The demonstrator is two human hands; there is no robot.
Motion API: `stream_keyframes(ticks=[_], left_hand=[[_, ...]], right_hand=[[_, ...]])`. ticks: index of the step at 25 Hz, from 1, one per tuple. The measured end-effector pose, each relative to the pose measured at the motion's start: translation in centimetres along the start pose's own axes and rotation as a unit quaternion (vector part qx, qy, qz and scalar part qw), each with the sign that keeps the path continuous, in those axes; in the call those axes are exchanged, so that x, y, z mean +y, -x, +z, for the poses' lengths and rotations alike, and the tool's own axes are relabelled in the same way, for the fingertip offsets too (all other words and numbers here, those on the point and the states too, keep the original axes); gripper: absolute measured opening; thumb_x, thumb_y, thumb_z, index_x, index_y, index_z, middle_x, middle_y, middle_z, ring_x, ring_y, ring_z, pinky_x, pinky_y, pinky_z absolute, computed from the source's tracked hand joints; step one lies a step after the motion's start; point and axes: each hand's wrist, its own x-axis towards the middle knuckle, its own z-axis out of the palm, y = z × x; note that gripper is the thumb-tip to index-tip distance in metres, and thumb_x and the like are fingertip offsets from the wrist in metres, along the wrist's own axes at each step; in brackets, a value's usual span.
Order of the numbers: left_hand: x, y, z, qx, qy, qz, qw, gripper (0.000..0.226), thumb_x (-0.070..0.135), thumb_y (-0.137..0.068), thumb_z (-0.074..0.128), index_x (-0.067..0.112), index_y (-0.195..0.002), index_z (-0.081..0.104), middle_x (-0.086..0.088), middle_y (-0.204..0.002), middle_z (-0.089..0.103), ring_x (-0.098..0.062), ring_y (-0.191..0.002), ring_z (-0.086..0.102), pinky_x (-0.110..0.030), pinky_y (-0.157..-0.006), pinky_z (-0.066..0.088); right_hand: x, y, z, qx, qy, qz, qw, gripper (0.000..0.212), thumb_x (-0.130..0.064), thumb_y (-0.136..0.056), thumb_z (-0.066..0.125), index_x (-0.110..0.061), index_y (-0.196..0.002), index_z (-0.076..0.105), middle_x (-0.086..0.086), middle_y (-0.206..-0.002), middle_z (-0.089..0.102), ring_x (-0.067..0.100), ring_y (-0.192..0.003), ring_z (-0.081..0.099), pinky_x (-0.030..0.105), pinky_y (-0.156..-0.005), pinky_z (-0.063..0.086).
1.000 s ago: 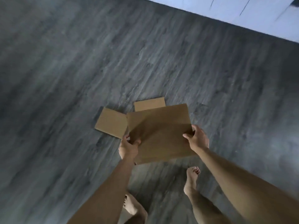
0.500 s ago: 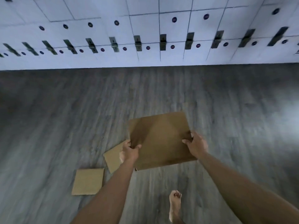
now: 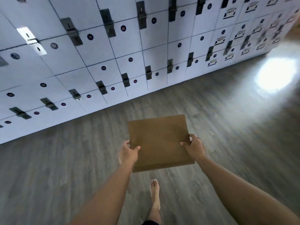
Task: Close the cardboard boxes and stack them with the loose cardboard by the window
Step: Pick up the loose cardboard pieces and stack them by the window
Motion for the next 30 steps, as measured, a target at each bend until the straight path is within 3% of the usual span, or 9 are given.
stream_keyframes(ticks=[4, 7, 14, 19, 24, 30], left_hand=[[8.2, -6.4, 4.2, -0.041, 0.02, 0.023, 0.999, 0.054, 0.027, -0.084, 0.08, 0.016, -0.128, 0.053, -0.012, -0.129, 0.062, -0.031, -0.111, 0.062, -0.042, -0.096, 0.05], [15.0, -10.2, 8.2, -0.085, -0.024, 0.062, 0.994, 0.06, 0.034, -0.084, 0.08, 0.017, -0.133, 0.05, -0.009, -0.133, 0.06, -0.03, -0.116, 0.06, -0.041, -0.099, 0.048], [29.6, -12.8, 21.9, -0.177, -0.052, 0.125, 0.975, 0.058, 0.02, -0.087, 0.078, 0.005, -0.135, 0.05, -0.015, -0.137, 0.058, -0.033, -0.121, 0.058, -0.039, -0.103, 0.045], [40.9, -12.8, 31.4, -0.168, -0.124, 0.205, 0.956, 0.055, 0.04, -0.089, 0.074, 0.017, -0.134, 0.053, -0.007, -0.134, 0.061, -0.029, -0.118, 0.06, -0.041, -0.099, 0.049], [51.7, -13.7, 39.3, -0.189, -0.113, 0.247, 0.944, 0.05, 0.041, -0.088, 0.075, 0.02, -0.128, 0.054, -0.006, -0.128, 0.063, -0.027, -0.109, 0.062, -0.046, -0.094, 0.054], [59.8, -16.9, 47.9, -0.212, -0.175, 0.269, 0.923, 0.064, 0.048, -0.082, 0.079, 0.024, -0.133, 0.05, -0.005, -0.13, 0.062, -0.027, -0.111, 0.062, -0.045, -0.092, 0.056]], right_hand=[[-2.4, -6.2, -4.4, 0.054, 0.006, 0.033, 0.998, 0.061, -0.043, -0.093, 0.066, -0.02, -0.145, 0.043, 0.01, -0.133, 0.055, 0.031, -0.121, 0.054, 0.042, -0.097, 0.045], [-2.8, -10.6, -8.4, 0.094, 0.001, 0.077, 0.993, 0.061, -0.044, -0.092, 0.066, -0.019, -0.143, 0.044, 0.009, -0.132, 0.056, 0.029, -0.119, 0.056, 0.042, -0.095, 0.047], [2.9, -20.1, -17.6, 0.169, -0.032, 0.151, 0.973, 0.065, -0.049, -0.093, 0.062, -0.017, -0.145, 0.042, 0.009, -0.132, 0.056, 0.026, -0.118, 0.057, 0.038, -0.096, 0.047], [7.9, -28.4, -26.9, 0.204, -0.048, 0.159, 0.965, 0.061, -0.048, -0.094, 0.062, -0.015, -0.142, 0.044, 0.011, -0.134, 0.056, 0.028, -0.122, 0.055, 0.04, -0.098, 0.045], [10.6, -36.4, -35.9, 0.222, -0.033, 0.157, 0.962, 0.061, -0.049, -0.095, 0.06, -0.013, -0.141, 0.044, 0.012, -0.133, 0.057, 0.029, -0.121, 0.056, 0.039, -0.096, 0.046], [13.0, -46.7, -41.7, 0.224, -0.047, 0.178, 0.957, 0.059, -0.048, -0.094, 0.061, -0.013, -0.139, 0.046, 0.013, -0.133, 0.055, 0.03, -0.121, 0.054, 0.039, -0.098, 0.044]])
